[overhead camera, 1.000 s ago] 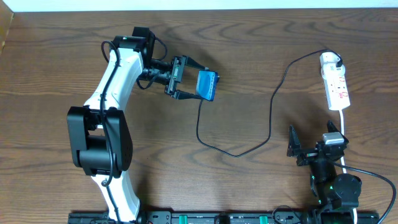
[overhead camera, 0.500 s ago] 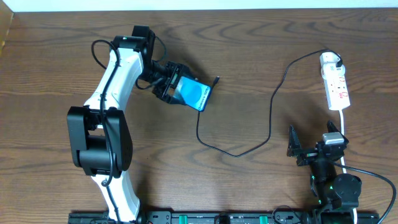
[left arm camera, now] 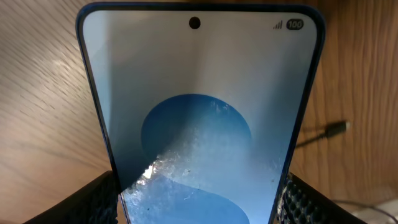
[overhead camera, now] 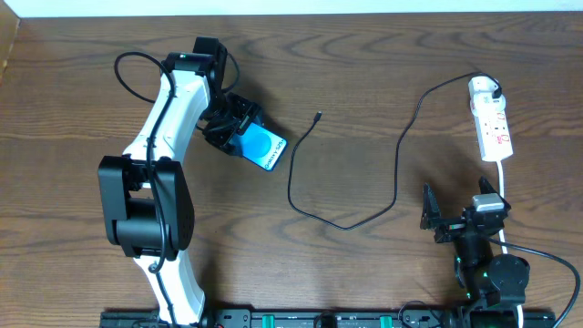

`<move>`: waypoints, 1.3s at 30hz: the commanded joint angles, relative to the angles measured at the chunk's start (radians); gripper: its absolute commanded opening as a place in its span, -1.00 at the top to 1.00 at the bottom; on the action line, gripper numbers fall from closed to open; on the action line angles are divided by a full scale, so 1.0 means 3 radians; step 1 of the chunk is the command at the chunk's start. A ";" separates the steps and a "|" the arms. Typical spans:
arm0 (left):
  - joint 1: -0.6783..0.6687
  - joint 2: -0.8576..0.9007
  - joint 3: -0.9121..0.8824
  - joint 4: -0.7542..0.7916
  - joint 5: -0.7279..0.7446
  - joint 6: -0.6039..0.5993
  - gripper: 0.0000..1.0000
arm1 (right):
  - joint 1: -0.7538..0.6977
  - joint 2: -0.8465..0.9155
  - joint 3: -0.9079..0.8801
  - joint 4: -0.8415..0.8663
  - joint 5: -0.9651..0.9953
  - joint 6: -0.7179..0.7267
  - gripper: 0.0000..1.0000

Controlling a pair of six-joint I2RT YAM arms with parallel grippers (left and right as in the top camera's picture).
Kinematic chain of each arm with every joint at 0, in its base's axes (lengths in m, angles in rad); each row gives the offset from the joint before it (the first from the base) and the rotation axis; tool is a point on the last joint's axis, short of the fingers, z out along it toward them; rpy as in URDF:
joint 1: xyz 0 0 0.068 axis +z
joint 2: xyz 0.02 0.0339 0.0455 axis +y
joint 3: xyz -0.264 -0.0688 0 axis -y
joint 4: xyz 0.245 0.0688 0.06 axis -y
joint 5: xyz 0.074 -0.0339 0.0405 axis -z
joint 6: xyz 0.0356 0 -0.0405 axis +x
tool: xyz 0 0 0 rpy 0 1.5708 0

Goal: Plug charger to phone and switch on socket

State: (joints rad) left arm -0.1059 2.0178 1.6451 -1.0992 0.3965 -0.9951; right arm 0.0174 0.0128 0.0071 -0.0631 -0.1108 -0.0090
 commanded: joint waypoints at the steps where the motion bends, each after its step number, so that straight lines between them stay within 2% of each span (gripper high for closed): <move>1: 0.0008 -0.0056 0.0015 0.0008 -0.0277 -0.0017 -0.31 | 0.0034 -0.0014 -0.0005 -0.0014 0.0014 -0.0024 -0.98; 17: 0.0005 -0.0056 0.0015 0.0027 -0.0490 -0.0017 -0.32 | 0.0034 -0.0014 -0.0005 -0.0010 0.0014 -0.0024 -0.98; 22: 0.0005 -0.0056 0.0015 0.0024 -0.0371 -0.0017 -0.32 | 0.0036 -0.0014 -0.0005 0.0142 -0.0013 -0.0022 -0.99; 27: 0.0005 -0.0056 0.0015 0.0034 -0.0158 -0.0018 -0.32 | 0.0036 -0.0013 -0.0005 0.0214 -0.0389 -0.0006 -0.98; 31: 0.0005 -0.0056 0.0015 0.0039 -0.0125 -0.0018 -0.31 | 0.0032 0.0003 -0.0005 0.0065 -0.0426 0.0422 -0.98; 39: 0.0005 -0.0056 0.0015 0.0043 -0.0125 -0.0020 -0.32 | 0.0032 0.0376 0.0116 0.0450 -0.0631 0.0857 -0.99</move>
State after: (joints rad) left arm -0.1062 2.0178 1.6451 -1.0832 0.3424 -0.9951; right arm 0.0174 0.0727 0.0090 0.0658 -0.2497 0.1726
